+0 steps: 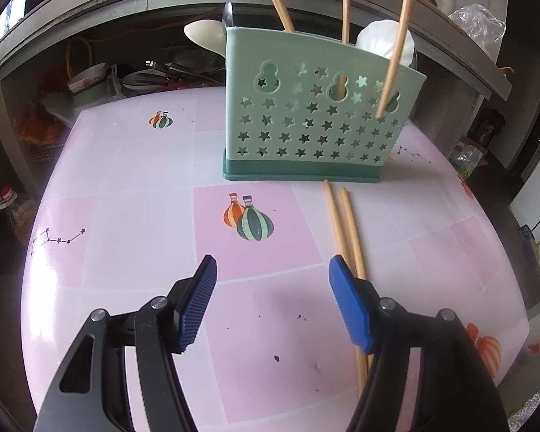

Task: Organize utensils
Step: 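Grasp a loose wooden chopstick on the table with the right tool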

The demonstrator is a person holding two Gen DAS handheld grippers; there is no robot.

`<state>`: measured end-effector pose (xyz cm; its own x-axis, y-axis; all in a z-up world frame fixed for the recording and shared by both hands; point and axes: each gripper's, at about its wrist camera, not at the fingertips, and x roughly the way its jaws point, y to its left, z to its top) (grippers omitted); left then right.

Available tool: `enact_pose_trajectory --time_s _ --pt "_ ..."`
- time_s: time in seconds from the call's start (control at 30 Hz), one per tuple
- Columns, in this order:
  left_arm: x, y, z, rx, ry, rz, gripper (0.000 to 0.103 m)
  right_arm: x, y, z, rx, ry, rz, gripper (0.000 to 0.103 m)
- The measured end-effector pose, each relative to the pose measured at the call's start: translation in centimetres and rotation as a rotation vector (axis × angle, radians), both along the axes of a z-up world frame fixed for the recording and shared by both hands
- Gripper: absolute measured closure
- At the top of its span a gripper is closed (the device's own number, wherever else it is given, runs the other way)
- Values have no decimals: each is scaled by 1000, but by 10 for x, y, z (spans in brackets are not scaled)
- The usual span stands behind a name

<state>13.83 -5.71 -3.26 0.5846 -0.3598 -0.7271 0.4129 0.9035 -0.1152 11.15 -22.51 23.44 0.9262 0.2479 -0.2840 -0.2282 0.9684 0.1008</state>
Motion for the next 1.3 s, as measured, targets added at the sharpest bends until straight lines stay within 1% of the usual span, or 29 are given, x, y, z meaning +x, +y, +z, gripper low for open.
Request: enact_pose_trajectory --time_s 0.1,0.17,0.23,0.3,0.37,0.43,0.53,0.6,0.73,0.8,0.87,0.93,1.0,1.1,1.17,1.2,1.23,1.27,1.3 --pt "0 4 2 2 -6 11 40 15 -1 12 12 -44 27 103" --pt "1 6 3 -1 -8 17 40 24 -2 13 18 -46 31 103" --pt "2 8 2 -1 -7 21 40 26 -1 11 26 -30 27 103" --pt "2 9 1 2 -1 26 40 30 -2 5 48 7 29 103" --pt "2 10 -2 2 7 27 40 25 -4 -4 69 40 36 103" --pt "3 12 -6 1 19 30 40 20 -7 -16 63 78 29 103" --pt "6 14 -11 -5 40 36 40 17 -14 -42 70 184 46 103" --pt "8 17 -12 -13 50 44 40 12 -17 -64 48 258 47 101" --pt "11 21 -12 -19 52 56 40 -7 -22 -121 -3 456 77 98" --pt "13 22 -12 -18 56 59 40 -17 -23 -153 4 578 99 88" --pt "15 22 -13 -17 63 62 40 -32 -16 -188 -12 703 127 87" --pt "17 22 -14 -16 69 63 40 -46 -5 -215 -50 785 146 86" --pt "18 21 -15 -15 72 63 40 -58 8 -236 -83 840 163 81" --pt "17 20 -16 -11 74 62 40 -71 24 -250 -195 834 133 79" --pt "16 19 -16 -7 73 61 40 -76 32 -256 -242 822 118 79" --pt "15 19 -16 -5 73 61 40 -80 37 -256 -271 796 112 80" --pt "15 19 -16 -4 73 62 40 -80 40 -256 -310 779 105 83" --pt "15 18 -17 -4 73 62 40 -82 45 -256 -355 756 93 90" --pt "15 18 -17 -5 74 63 40 -82 46 -256 -375 741 91 95"
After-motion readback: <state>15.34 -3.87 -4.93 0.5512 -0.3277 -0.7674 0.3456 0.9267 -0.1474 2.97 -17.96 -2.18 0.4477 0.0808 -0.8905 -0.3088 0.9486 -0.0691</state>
